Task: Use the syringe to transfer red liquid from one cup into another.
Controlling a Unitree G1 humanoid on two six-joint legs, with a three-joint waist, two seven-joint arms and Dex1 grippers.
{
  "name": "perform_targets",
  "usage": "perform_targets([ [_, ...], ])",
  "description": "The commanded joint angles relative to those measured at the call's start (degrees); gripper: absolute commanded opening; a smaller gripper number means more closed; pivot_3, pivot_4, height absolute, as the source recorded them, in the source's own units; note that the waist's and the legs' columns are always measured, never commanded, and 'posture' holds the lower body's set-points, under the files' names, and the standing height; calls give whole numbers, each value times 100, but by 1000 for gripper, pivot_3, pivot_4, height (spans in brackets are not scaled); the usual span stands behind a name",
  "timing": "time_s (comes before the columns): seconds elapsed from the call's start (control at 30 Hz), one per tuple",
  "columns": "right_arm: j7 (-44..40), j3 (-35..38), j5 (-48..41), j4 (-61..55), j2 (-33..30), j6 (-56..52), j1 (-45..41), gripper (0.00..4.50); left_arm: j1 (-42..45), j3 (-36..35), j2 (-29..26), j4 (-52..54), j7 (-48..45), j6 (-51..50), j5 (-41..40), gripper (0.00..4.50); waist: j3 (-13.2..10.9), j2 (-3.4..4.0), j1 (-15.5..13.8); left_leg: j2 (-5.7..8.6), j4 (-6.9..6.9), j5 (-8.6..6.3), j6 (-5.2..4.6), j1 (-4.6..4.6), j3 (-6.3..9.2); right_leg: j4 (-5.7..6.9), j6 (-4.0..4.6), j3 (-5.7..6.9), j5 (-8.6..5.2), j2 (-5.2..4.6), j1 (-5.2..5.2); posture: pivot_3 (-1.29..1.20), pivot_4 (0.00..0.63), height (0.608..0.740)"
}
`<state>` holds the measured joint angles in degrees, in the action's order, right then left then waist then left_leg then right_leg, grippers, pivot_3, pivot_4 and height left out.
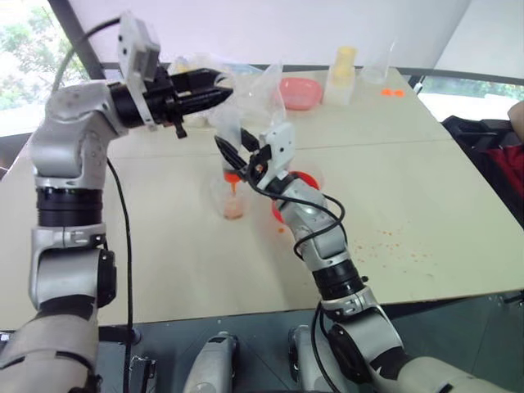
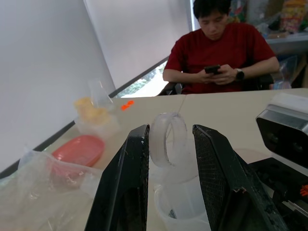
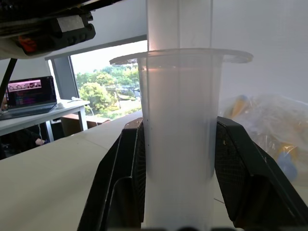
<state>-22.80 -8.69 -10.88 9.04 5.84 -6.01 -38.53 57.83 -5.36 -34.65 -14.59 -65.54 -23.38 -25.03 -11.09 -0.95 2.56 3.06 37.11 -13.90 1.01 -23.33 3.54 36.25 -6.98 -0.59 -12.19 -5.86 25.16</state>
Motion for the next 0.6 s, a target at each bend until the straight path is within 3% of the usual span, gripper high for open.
perform_targets([
  [0.03,178,95,-262,-1148,169,-104,-299,1465,-136,90,44,122,44,-138,-40,1434,0,0,0,0,0,0,0,0,0,0,0,0,0,0,0,0,150,740],
  [0.33,444,114,-527,-2261,172,-986,-112,1465,-214,138,42,38,112,-114,-42,1434,0,0,-3,0,0,0,0,0,0,0,0,0,0,0,1,0,150,740],
  [0.6,419,-28,-568,-2418,183,-1215,62,1465,-306,233,51,23,120,-62,-19,1434,0,0,-2,0,-1,0,0,0,-1,0,0,0,0,0,1,0,150,740],
])
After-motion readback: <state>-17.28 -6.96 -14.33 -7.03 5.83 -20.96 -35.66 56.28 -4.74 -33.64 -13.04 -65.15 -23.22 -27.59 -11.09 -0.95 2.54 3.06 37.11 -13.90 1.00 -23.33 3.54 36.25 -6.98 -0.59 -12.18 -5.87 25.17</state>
